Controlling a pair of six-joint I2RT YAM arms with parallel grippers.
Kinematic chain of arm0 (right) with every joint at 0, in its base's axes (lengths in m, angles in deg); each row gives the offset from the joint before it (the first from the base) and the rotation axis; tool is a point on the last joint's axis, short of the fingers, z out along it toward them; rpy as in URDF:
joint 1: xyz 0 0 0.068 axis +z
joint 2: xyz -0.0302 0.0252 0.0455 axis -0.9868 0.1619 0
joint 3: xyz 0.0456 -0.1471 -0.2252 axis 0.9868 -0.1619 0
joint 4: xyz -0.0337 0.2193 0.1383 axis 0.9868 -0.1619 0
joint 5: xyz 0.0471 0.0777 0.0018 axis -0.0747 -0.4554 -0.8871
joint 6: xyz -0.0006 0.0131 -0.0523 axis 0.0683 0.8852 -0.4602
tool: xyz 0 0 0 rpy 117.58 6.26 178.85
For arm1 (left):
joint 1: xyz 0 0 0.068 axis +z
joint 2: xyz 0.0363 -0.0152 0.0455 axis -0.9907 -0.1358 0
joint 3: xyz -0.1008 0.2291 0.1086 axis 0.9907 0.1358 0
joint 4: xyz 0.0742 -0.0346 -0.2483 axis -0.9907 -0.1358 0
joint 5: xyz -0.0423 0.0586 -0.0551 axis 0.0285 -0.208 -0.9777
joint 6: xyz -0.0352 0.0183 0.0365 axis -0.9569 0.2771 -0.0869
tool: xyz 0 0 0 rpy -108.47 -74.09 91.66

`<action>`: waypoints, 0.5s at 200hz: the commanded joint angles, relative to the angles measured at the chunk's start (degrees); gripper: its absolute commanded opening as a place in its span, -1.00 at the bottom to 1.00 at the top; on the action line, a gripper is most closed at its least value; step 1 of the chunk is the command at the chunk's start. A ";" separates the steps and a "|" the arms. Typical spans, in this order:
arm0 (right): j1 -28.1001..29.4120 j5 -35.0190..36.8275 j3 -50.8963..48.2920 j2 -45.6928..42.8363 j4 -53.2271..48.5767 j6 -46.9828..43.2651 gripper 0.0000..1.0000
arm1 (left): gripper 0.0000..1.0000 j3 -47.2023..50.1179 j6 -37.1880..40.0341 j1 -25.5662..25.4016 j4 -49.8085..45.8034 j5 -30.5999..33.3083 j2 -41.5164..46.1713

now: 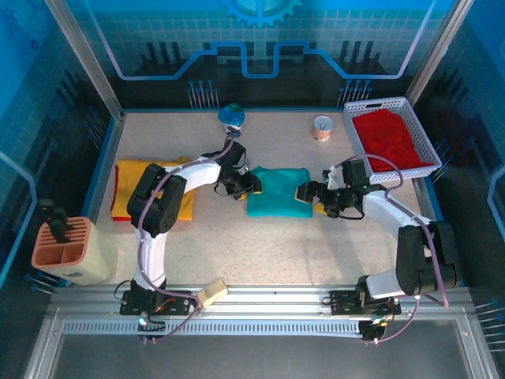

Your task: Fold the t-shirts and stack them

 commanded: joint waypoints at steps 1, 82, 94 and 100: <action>-1.28 0.21 0.04 -1.45 -1.49 -0.17 1.00 | -0.16 -1.32 -0.20 -1.65 0.79 -3.35 -2.28; -3.16 -0.98 -0.33 -1.05 -1.06 0.00 0.99 | -0.56 -1.98 -0.66 -1.97 1.74 -2.58 -5.25; -3.48 -1.22 -0.56 -1.18 -0.85 0.10 0.98 | -0.69 -2.30 -0.42 -1.97 0.62 -1.47 -5.17; -3.61 -1.25 -0.74 -1.19 -0.87 0.10 0.99 | -0.77 -2.61 -0.26 -1.96 -0.77 -0.13 -5.00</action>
